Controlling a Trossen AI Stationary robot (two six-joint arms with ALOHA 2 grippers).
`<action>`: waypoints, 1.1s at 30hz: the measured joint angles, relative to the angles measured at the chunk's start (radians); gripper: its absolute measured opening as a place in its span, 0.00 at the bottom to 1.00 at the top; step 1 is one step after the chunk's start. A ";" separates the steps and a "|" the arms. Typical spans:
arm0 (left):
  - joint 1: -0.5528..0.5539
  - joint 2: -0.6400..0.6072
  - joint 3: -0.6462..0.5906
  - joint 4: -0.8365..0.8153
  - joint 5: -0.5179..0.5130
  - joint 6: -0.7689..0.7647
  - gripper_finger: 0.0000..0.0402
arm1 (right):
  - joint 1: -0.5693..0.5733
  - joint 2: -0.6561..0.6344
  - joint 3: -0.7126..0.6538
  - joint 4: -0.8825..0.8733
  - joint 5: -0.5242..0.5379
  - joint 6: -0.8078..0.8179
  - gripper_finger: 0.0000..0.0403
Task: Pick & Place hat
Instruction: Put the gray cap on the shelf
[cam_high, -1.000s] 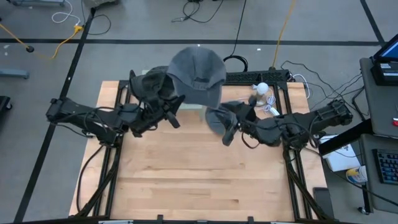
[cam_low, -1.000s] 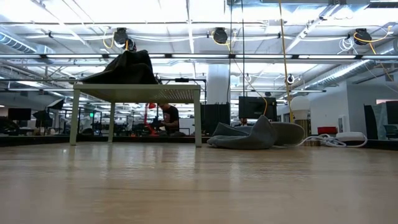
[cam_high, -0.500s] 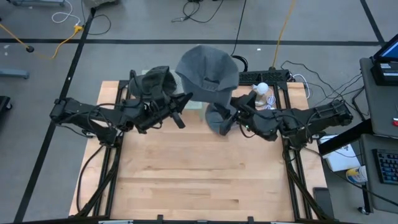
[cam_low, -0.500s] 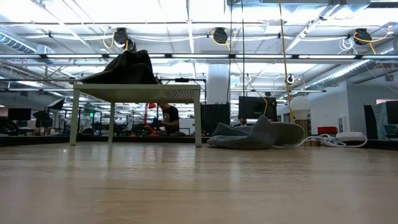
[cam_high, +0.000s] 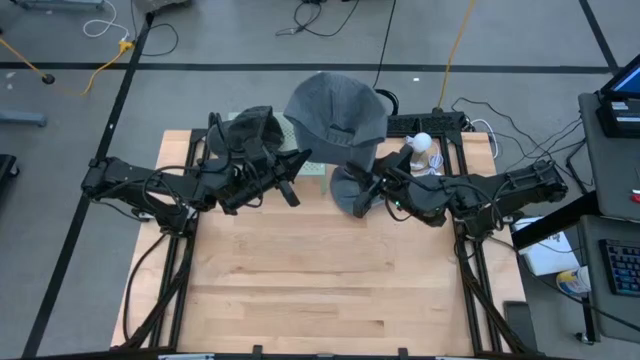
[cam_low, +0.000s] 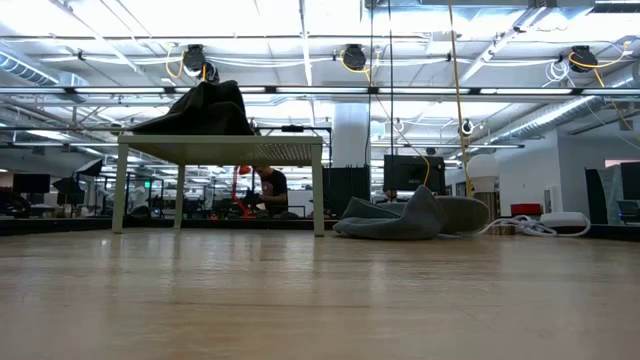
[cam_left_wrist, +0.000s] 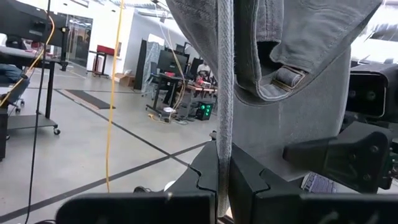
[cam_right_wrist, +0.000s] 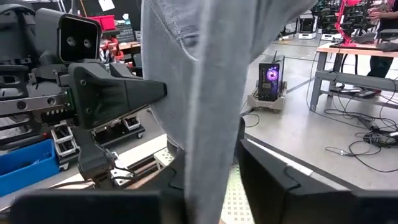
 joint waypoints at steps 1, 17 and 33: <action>0.000 0.000 0.000 0.000 0.000 0.000 0.02 | 0.000 0.000 0.000 0.000 0.000 0.000 0.21; 0.000 -0.013 0.002 -0.167 0.004 -0.201 0.31 | 0.010 -0.019 -0.002 -0.019 0.045 -0.097 0.02; 0.089 -0.002 0.002 -0.036 0.300 -0.408 0.32 | 0.014 -0.110 0.000 0.115 0.053 -0.079 0.02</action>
